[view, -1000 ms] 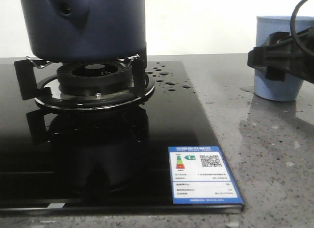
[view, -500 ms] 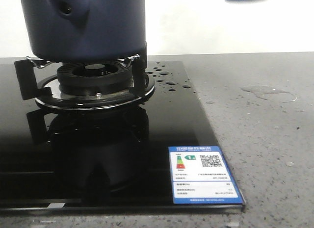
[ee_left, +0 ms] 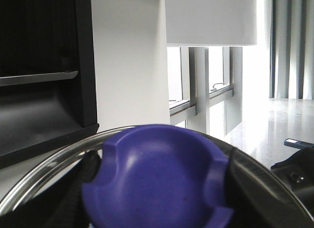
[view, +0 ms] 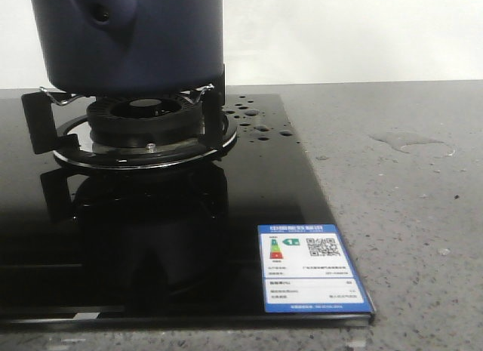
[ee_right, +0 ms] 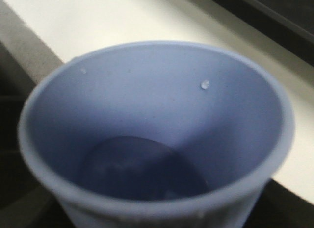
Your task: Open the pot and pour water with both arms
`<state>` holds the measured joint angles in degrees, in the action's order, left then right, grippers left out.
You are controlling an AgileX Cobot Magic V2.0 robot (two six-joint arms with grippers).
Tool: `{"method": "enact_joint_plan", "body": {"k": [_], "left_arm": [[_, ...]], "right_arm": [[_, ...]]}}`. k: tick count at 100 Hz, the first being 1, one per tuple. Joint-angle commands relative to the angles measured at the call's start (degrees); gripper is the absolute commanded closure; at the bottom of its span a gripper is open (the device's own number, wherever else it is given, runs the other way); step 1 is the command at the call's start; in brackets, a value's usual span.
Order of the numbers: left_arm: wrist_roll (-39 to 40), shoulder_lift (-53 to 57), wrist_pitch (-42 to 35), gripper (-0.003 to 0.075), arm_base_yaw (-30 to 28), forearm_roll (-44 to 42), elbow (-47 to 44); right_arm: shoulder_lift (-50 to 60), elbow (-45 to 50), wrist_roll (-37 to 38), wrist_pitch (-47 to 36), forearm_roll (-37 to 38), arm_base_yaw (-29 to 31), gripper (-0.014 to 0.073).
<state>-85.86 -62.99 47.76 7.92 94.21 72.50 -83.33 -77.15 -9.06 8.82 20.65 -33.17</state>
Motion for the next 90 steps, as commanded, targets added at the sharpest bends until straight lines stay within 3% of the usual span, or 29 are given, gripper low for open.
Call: {"method": "enact_joint_plan", "body": {"k": [1,17,60,90], "left_arm": [[1.21,1.37,-0.33,0.0416,-0.04,5.26,2.05],[1.21,1.60,-0.33,0.0416,-0.04,5.26,2.05],[1.21,1.60,-0.33,0.0416,-0.04,5.26,2.05],[1.21,1.60,-0.43,0.0416,-0.04,5.26,2.05]], "right_arm": [[-0.98,-5.20,0.09,-2.34,5.87,-1.47,0.0347],[-4.77,-8.58,0.09,-1.25,12.03,-2.02,0.0347],[-8.94,-8.83,0.09,-1.51,42.71,-2.02,0.0347],[-10.08,-8.83,0.09,-1.46,55.05,-1.92,0.0347]]}}
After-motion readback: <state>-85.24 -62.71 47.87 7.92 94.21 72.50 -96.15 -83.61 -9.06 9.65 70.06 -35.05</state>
